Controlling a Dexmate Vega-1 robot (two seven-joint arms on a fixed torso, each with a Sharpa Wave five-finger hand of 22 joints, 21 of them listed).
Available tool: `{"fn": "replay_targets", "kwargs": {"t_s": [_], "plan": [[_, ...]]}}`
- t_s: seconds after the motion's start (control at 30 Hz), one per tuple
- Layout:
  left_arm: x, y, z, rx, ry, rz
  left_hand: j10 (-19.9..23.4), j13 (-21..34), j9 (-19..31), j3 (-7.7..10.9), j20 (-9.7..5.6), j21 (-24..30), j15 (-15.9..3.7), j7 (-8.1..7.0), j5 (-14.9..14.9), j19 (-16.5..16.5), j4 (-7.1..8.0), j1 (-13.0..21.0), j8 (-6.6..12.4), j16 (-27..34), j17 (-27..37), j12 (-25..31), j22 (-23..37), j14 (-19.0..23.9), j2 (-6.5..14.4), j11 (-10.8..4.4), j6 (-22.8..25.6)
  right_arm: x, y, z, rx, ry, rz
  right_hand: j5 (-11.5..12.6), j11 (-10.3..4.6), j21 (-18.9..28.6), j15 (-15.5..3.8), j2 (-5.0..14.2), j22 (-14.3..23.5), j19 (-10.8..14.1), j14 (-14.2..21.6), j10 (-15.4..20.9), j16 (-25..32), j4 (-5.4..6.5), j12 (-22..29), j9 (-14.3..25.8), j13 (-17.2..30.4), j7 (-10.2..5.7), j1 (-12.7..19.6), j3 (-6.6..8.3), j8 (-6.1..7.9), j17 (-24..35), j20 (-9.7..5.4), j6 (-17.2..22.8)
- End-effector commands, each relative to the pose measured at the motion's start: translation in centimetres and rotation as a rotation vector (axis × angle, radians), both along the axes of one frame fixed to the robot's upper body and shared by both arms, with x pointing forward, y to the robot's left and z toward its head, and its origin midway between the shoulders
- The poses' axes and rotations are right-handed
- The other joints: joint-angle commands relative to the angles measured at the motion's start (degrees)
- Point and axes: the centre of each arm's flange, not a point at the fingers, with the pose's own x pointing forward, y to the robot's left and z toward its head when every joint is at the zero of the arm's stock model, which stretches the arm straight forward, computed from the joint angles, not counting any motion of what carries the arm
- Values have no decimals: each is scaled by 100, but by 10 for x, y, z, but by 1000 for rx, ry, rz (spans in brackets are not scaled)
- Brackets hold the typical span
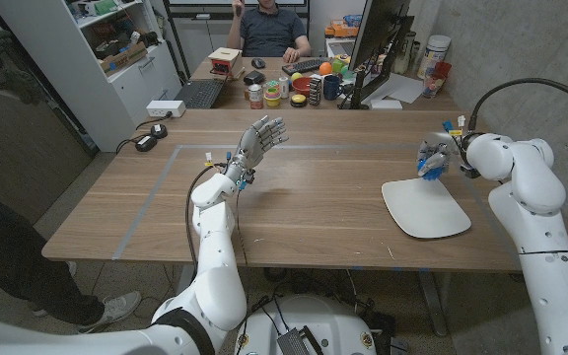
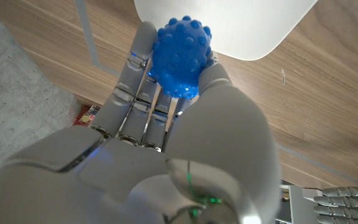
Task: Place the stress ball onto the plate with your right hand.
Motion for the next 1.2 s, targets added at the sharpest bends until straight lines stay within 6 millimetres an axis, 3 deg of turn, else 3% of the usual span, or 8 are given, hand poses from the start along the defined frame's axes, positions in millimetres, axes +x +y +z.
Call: {"fn": "replay_targets", "kwargs": {"t_s": [0.03, 0.7, 1.2], "plan": [[-6, 1, -1, -3, -5, 5, 17, 25, 24, -26, -39, -42, -111, 15, 29, 44, 8, -51, 40, 18, 16, 24, 17, -12, 20, 19, 26, -1, 8, -12, 12, 100, 42, 35, -26, 29, -1274, 838, 1, -231, 908, 41, -49, 32, 27, 12, 14, 152, 875, 25, -6, 3, -837, 135], [-15, 1, -1, 1, -14, 13, 12, 25, 24, -34, -40, -67, -110, 16, 32, 55, 4, -51, 37, 19, 16, 23, 18, -9, 23, 8, 20, 12, 11, -42, 23, 155, 67, 36, -18, 84, -1268, 854, -61, -265, 930, 73, -115, 56, 24, 31, -4, 193, 883, 32, 0, -36, -841, 158], [-17, 3, -2, 2, -12, 18, 13, 25, 24, -42, -41, -85, -108, 10, 33, 58, 3, -52, 37, 18, 15, 23, 19, -9, 23, 13, 17, 20, 11, -52, 23, 175, 63, 36, -30, 130, -1264, 854, -102, -279, 955, 72, -142, 73, 20, 44, -4, 191, 881, 31, 8, -37, -840, 183]]}}
